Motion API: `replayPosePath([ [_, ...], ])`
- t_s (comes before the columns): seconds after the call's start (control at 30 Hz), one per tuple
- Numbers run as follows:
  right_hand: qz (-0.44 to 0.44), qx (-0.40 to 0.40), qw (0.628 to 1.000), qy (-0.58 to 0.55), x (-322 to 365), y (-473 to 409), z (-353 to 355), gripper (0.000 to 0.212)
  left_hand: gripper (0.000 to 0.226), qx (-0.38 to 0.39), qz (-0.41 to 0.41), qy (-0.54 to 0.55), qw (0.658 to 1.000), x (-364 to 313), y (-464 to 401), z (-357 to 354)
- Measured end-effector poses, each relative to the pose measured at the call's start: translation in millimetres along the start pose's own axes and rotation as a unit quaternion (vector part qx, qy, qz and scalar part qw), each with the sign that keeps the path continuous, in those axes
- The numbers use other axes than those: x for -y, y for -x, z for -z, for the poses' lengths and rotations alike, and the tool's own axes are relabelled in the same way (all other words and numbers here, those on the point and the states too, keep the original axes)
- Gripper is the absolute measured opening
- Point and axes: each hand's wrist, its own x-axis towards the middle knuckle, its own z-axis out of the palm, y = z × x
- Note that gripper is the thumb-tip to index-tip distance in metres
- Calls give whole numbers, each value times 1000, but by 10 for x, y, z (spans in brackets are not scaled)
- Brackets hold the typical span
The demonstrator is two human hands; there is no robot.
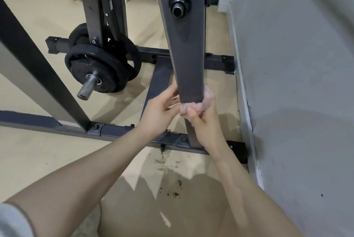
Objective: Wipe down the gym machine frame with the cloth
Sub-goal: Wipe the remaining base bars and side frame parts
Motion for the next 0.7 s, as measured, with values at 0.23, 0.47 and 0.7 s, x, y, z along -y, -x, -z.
replayPosePath([
  [0.23,-70,-19,997,20,-296,74,59,62,86,69,28,66,995,66,6,51],
  [0.47,-44,-50,996,65,-146,-129,6,59,60,43,-5,48,998,80,-15,-66],
  [0.7,-97,-49,944,312,-316,175,-5,79,58,-4,5,7,1000,95,15,-83],
])
